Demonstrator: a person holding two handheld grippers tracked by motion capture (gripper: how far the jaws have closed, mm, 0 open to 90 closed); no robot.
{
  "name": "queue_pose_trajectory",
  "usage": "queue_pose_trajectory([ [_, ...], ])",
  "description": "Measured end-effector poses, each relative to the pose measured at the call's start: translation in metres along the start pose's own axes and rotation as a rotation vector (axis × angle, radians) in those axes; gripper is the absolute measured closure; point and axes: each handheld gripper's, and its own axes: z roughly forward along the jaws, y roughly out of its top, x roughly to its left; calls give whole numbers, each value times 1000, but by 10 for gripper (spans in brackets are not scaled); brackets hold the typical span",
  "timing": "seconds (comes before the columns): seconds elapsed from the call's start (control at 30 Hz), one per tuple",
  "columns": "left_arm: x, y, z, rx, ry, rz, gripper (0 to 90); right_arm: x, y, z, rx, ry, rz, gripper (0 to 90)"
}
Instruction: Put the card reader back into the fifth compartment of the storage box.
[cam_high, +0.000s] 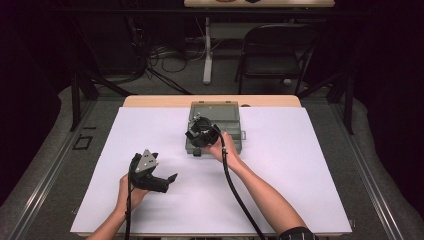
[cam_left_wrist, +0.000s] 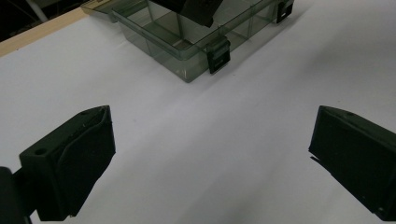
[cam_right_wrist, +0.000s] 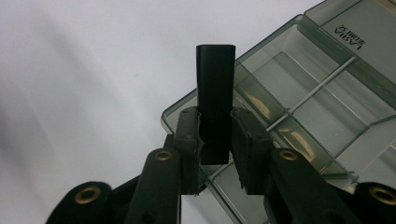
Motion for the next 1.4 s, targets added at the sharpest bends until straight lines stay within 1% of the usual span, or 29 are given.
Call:
queue_pose_trajectory([
  [0.03,0,0,0,-1,1,2,1,0,0,1,-8,-1,3,721],
  [0.07,0,0,0,-2,1,1,1,-1,0,0,0,-1,5,712],
  [0.1,0,0,0,-1,2,-1,1,-1,-1,1,-8,3,11,689],
  [0.17,0,0,0,-1,1,-3,1,-2,-1,-1,1,7,10,632],
  [0.2,0,0,0,-2,2,-3,1,-2,-2,-2,-3,11,16,599],
  [0.27,0,0,0,-2,3,-2,1,-3,-3,-4,-10,15,12,521],
  [0.3,0,0,0,-2,1,-1,1,-3,-4,-6,-12,20,15,467],
  [0.33,0,0,0,0,0,-1,1,-4,-6,-8,-19,23,7,412],
  [0.37,0,0,0,0,0,1,1,-4,-7,-8,-30,25,5,379],
  [0.4,0,0,0,-1,-1,3,1,-5,-8,-11,-27,29,-4,350],
  [0.43,0,0,0,-2,0,2,1,-6,-10,-12,-34,40,-9,312],
  [0.57,0,0,0,0,0,0,1,-8,-16,-22,-59,66,-17,212],
  [0.67,0,0,0,-1,1,-1,1,-9,-21,-29,-88,76,-34,155],
  [0.8,0,0,0,0,0,3,1,-11,-29,-39,-129,90,-45,132],
  [0.93,0,0,0,0,1,-1,1,-14,-38,-46,-153,95,-50,96],
  [1.0,0,-1,0,0,2,-2,1,-15,-44,-49,-162,101,-47,82],
  [1.2,-1,0,0,2,0,-1,0,-18,-58,-58,-182,100,-64,46],
  [1.4,-1,-1,1,4,-1,-2,1,-16,-69,-66,-207,106,-78,16],
])
